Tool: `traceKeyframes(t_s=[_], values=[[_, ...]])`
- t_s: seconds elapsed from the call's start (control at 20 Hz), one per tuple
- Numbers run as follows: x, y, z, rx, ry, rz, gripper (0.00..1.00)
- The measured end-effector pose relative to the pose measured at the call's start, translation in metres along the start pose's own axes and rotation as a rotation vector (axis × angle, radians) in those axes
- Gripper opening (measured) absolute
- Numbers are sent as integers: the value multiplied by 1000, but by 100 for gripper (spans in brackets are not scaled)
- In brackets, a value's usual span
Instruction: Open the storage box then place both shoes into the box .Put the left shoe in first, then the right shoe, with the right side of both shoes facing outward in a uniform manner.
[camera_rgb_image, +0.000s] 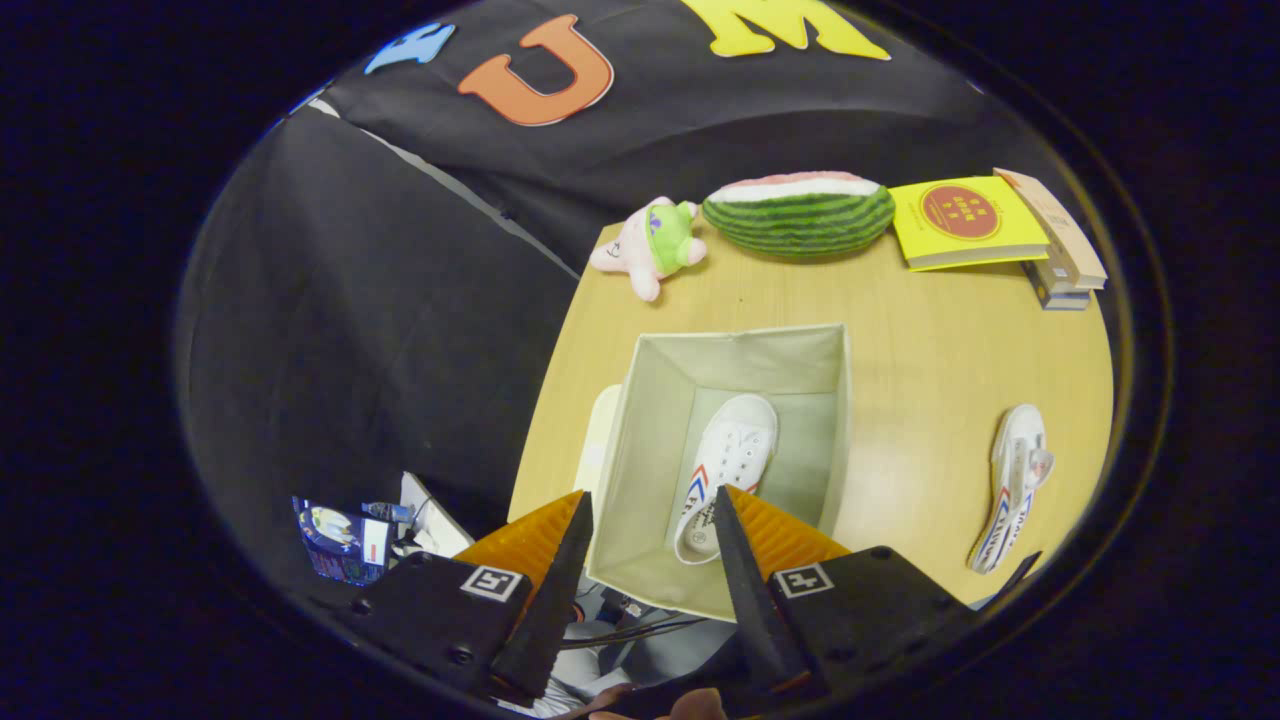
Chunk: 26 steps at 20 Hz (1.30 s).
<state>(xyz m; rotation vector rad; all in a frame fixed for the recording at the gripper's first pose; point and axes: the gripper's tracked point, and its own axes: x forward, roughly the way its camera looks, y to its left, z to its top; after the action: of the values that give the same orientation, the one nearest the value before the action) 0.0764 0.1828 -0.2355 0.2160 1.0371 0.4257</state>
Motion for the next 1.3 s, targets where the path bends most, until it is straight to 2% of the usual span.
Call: traceKeyframes(t_s=[0.3, 0.45, 0.6, 0.95, 1.3], values=[[-73, -116, 0, 12, -61, -161, 77], [-99, -196, -22, 14, -19, -279, 78], [-114, -254, -53, 38, 38, -365, 78], [-85, -323, -111, 143, 172, -398, 78], [-51, -370, -139, 166, 253, -427, 78]])
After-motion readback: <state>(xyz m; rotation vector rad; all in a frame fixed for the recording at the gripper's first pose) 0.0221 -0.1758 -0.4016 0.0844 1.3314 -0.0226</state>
